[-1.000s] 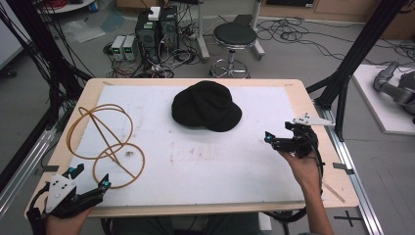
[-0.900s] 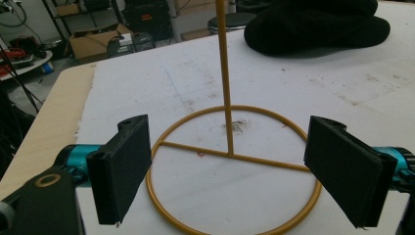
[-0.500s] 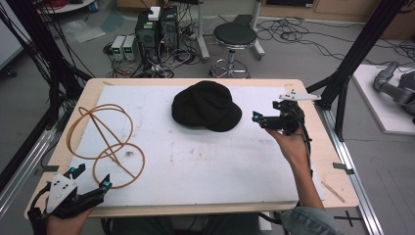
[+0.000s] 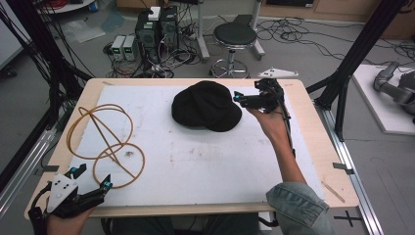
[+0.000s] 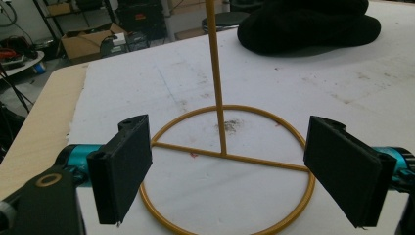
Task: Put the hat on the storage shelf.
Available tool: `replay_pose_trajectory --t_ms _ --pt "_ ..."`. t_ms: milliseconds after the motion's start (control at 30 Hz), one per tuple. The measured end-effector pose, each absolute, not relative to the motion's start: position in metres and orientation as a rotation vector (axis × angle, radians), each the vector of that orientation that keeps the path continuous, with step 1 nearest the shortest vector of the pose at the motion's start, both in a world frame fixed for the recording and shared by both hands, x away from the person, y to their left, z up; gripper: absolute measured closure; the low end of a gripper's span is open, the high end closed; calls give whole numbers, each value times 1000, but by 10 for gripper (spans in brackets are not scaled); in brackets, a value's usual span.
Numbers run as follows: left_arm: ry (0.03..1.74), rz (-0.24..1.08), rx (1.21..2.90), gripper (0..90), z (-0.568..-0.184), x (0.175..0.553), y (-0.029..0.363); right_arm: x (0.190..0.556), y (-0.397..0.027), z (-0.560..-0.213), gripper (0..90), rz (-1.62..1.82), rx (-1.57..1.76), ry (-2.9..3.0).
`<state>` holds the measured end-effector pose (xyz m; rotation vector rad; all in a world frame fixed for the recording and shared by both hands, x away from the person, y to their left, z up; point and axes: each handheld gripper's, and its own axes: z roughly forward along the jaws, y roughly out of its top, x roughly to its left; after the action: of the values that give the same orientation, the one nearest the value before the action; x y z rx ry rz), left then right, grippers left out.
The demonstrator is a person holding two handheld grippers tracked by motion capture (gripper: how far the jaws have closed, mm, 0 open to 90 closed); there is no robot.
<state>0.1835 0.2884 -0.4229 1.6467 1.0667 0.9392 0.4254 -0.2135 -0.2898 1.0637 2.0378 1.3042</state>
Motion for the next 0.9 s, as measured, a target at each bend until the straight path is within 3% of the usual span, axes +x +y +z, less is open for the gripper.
replay_pose_trajectory --t_ms 433,900 --pt "1064 931 1639 183 -423 185 289 464 -151 -300 127 1347 1019 2063" --pt "1051 927 1639 183 -423 184 290 495 -97 -345 136 1273 1051 2139"
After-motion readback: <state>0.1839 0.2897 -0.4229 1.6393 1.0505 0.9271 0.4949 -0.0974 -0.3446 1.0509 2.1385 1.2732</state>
